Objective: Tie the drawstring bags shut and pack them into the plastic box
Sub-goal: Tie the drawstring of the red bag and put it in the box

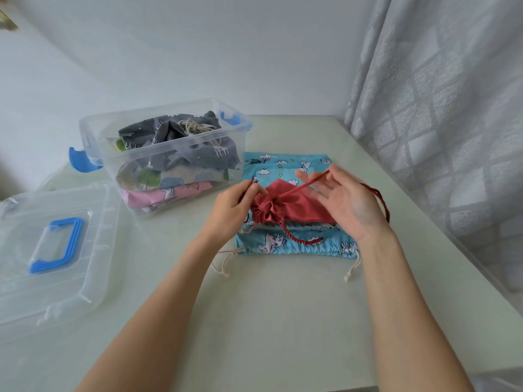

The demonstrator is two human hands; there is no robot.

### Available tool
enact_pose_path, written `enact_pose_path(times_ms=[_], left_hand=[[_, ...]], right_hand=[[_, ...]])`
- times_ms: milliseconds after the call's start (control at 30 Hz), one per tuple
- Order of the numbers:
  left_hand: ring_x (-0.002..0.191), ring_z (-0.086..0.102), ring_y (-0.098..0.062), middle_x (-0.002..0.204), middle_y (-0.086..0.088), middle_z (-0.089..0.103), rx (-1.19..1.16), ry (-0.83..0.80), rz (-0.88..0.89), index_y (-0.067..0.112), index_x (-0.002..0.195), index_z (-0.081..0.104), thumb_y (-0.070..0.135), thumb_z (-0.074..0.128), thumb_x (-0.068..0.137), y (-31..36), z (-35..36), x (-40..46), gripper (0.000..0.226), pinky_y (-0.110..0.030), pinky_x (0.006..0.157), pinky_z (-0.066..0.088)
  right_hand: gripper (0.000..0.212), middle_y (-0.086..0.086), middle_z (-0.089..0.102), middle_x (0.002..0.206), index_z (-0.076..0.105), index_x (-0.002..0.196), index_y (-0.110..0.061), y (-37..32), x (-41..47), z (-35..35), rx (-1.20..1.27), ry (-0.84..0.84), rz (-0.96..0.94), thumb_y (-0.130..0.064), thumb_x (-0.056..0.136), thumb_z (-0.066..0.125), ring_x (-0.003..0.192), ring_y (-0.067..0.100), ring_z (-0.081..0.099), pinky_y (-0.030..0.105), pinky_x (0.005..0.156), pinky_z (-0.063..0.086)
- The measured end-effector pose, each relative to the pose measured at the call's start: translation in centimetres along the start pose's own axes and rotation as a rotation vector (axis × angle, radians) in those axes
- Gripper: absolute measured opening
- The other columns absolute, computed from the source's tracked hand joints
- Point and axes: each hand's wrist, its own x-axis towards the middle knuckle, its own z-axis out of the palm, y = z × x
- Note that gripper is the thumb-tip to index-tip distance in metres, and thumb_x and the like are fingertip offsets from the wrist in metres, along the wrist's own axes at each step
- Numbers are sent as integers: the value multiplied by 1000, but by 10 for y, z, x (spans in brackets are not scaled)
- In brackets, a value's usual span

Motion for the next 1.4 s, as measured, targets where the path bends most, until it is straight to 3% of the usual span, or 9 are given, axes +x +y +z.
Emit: enact_pose_path(times_ms=[167, 333, 533, 667, 833, 967, 1067, 1233, 1400], left_hand=[[67, 50, 13, 72, 20, 52, 211, -38, 229, 15, 85, 64, 9, 60, 89, 5, -10, -1, 7, -3, 63, 35], [69, 55, 8, 76, 3, 60, 351, -7, 404, 4, 82, 68, 5, 68, 81, 0, -13, 2, 1, -1, 70, 41], [62, 61, -14, 72, -4, 66, 392, 69, 386, 4, 77, 69, 8, 69, 81, -1, -7, 2, 5, -26, 66, 52], [70, 66, -10, 79, 2, 69, 305, -20, 316, 9, 83, 73, 15, 72, 80, -1, 2, -1, 6, -29, 72, 56], [61, 55, -4, 71, 11, 61, 290, -29, 298, 28, 61, 56, 20, 74, 78, 4, 5, -2, 26, -21, 58, 43], [62, 52, 3, 73, 16, 62, 243, -28, 270, 13, 63, 56, 19, 76, 76, 5, 6, -4, 24, -8, 58, 34], [67, 53, -5, 82, 8, 67, 200, -39, 243, 13, 63, 55, 23, 74, 78, 10, 0, -3, 26, -11, 61, 39], [98, 58, -8, 109, 8, 62, 175, -63, 161, 19, 84, 71, 31, 70, 81, 21, -37, -3, 12, -23, 87, 44], [99, 59, -22, 110, 0, 65, 909, -173, -100, 25, 101, 67, 53, 66, 77, 4, -78, -6, 37, -37, 84, 50]], right_hand=[[29, -2, 48, 58, 42, 69, -13, 7, 5, 5, 8, 144, 29, -18, 98, 42, 50, 12, 48, 31, 77, 51], [28, -5, 44, 55, 43, 70, -12, 5, 6, 2, -157, 205, -34, -13, 98, 45, 54, 9, 34, 15, 51, 35], [30, -4, 50, 55, 50, 66, -11, 3, 4, -4, -422, 312, -82, -17, 95, 53, 49, 9, 43, 17, 57, 40], [44, 1, 63, 81, 65, 90, -5, -11, -1, -21, -980, 390, 181, -48, 86, 59, 70, 15, 57, 29, 74, 47], [34, 1, 73, 80, 70, 76, -8, -41, -35, -32, -1347, 111, 437, -41, 83, 66, 54, 7, 56, 17, 44, 35], [5, -5, 71, 74, 70, 77, -20, -41, -48, -19, -1235, 79, 75, -22, 81, 71, 59, 6, 61, 18, 51, 42], [10, -12, 68, 84, 71, 83, -28, -19, -40, -6, -1375, 137, -246, -19, 79, 73, 78, 4, 60, 13, 68, 41], [36, -11, 54, 106, 69, 102, -28, 2, -34, -7, -1660, -35, -96, -44, 71, 76, 105, 8, 39, 23, 87, 32], [17, -8, 55, 103, 67, 92, -22, 9, -36, -5, -1788, -1, -258, -28, 78, 73, 101, 13, 44, 27, 86, 41]])
